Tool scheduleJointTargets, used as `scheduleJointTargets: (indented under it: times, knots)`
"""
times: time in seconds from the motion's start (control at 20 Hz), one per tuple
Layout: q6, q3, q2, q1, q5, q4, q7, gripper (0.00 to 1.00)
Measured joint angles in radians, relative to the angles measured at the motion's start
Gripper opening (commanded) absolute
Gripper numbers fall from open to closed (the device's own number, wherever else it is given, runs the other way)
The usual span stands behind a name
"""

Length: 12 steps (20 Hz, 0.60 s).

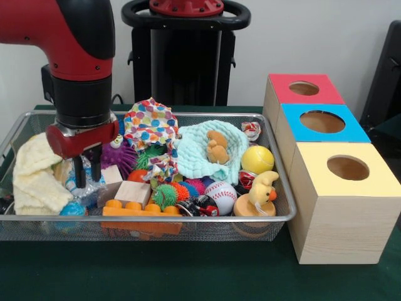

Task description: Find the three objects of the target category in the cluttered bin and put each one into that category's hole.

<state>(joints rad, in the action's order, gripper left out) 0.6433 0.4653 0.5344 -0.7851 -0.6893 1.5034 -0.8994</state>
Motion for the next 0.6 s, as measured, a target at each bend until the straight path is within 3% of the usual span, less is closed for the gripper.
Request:
scheduleJointTargets:
  times: [0.6]
  knots:
    - [0.078,0.000,0.074,0.000,0.009,0.002,0.000,0.00]
